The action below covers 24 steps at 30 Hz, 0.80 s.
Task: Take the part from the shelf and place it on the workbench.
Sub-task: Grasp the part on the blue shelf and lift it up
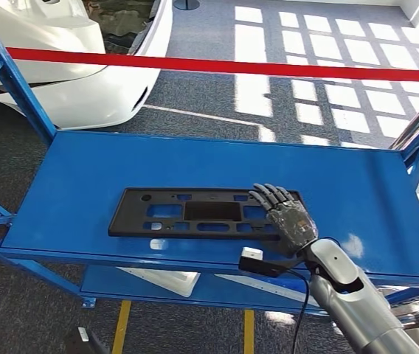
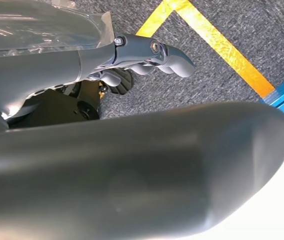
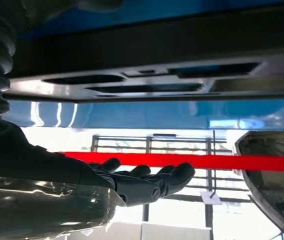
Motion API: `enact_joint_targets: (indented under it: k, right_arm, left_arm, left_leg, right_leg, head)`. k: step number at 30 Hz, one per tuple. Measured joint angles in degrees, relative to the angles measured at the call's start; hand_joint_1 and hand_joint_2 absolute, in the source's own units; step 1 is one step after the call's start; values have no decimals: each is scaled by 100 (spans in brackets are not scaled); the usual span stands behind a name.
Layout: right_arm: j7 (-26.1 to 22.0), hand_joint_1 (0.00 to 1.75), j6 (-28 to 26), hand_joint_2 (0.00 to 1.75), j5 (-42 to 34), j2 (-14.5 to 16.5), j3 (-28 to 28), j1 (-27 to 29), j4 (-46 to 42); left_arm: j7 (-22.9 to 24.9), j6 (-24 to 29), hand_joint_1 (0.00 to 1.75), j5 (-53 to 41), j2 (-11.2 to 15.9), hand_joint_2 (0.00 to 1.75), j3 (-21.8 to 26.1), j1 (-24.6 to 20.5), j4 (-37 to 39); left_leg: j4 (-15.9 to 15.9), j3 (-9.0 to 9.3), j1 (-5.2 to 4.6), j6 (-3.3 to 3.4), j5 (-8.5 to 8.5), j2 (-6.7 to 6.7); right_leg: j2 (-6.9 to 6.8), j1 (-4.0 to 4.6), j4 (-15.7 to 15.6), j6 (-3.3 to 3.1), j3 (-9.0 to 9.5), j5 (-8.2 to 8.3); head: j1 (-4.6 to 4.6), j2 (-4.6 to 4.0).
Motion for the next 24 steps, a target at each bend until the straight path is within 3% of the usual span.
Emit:
enact_joint_targets:
  k: [11, 24]
  right_arm:
    - [381, 0, -443, 175, 244, 8, -186, -201, 756]
    - [567, 0, -994, 175, 653, 155, -410, -157, 1004]
  left_arm:
    - [21, 4, 0, 0, 1, 0, -4, -27, 0]
    - [17, 11, 0, 1, -1, 0, -6, -26, 0]
  left_leg:
    - [0, 8, 0, 0, 0, 0]
    - [0, 16, 0, 0, 0, 0]
  right_leg:
    - [0, 0, 0, 0, 7, 0]
    - [2, 0, 0, 0, 11, 0]
  head:
    - [-1, 0]
    - [-1, 0]
